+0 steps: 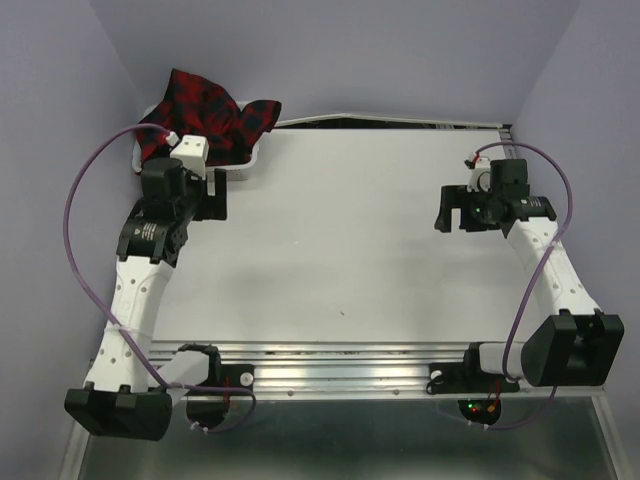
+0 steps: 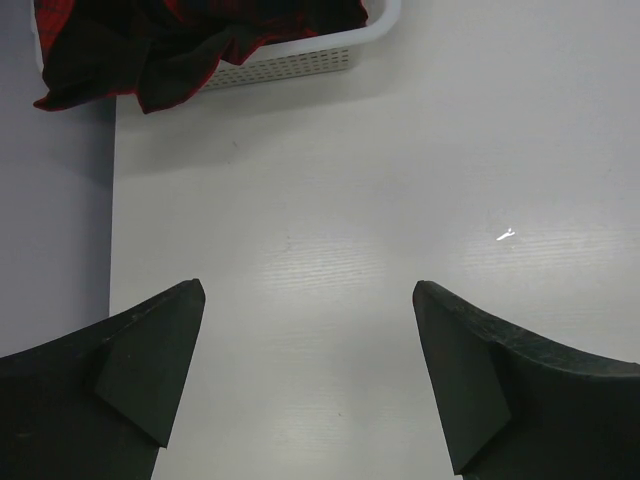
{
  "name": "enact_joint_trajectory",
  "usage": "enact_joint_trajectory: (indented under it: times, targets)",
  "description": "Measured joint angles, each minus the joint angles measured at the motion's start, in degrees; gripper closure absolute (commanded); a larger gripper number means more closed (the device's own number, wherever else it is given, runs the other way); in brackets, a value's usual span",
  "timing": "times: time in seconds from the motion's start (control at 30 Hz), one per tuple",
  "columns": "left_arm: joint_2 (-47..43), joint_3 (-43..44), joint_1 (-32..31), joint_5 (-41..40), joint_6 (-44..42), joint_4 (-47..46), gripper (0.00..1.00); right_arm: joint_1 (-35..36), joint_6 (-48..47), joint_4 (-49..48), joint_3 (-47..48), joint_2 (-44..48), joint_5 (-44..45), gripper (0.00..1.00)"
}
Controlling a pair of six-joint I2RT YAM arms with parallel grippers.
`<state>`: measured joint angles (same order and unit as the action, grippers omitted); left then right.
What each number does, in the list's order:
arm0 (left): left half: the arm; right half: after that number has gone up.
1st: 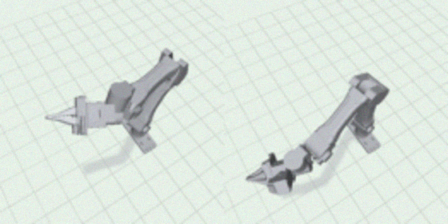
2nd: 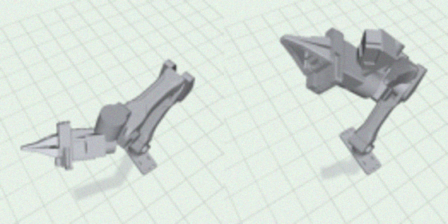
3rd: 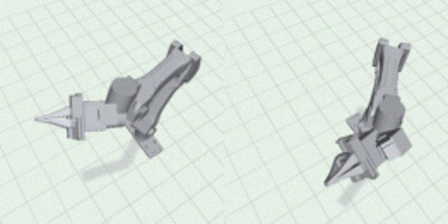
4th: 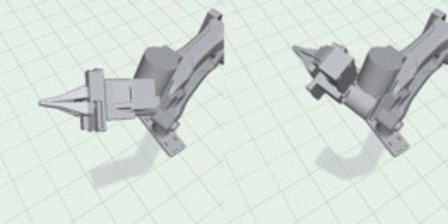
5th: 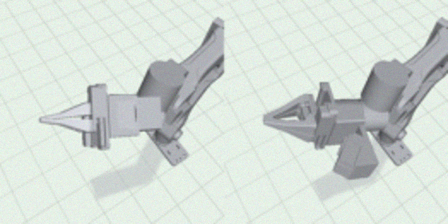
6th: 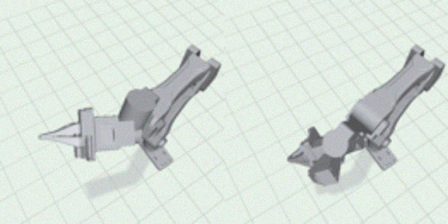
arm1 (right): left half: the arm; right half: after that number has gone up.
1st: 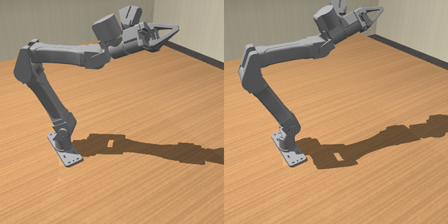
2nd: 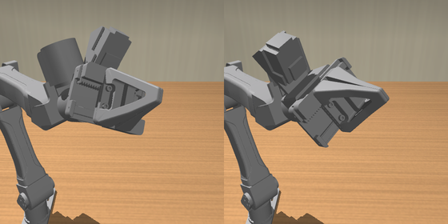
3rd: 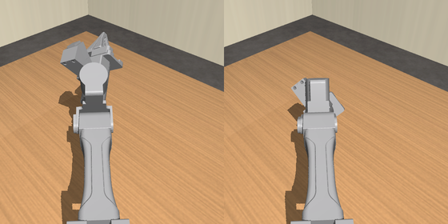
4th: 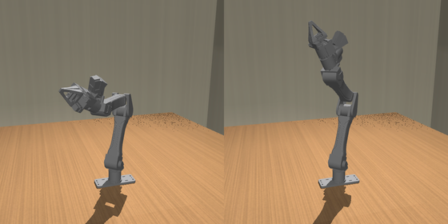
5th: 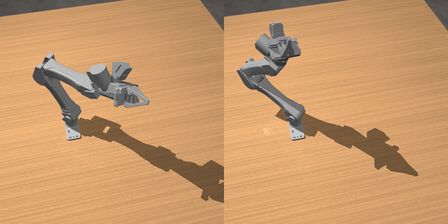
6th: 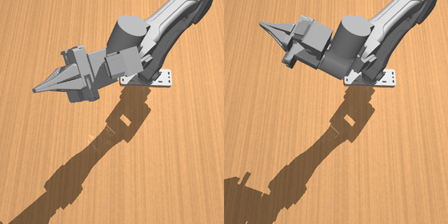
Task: Fold and stack the skirts
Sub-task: Grab the skirt from the pile
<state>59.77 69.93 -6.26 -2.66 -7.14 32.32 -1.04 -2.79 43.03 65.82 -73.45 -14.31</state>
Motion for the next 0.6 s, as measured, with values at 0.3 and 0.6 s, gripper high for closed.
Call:
enact_joint_trajectory:
  times: [0.3, 0.6]
  targets:
    - [13.09, 18.53, 2.73, -0.33, -0.24, 2.67, 0.01, 0.0, -0.24, -0.02, 0.02, -0.02, -1.66, 0.0]
    - [44.76, 65.31, 15.08, 0.35, 4.48, 4.35, 0.01, 0.0, -0.76, -0.09, 0.02, -2.08, -2.84, 0.0]
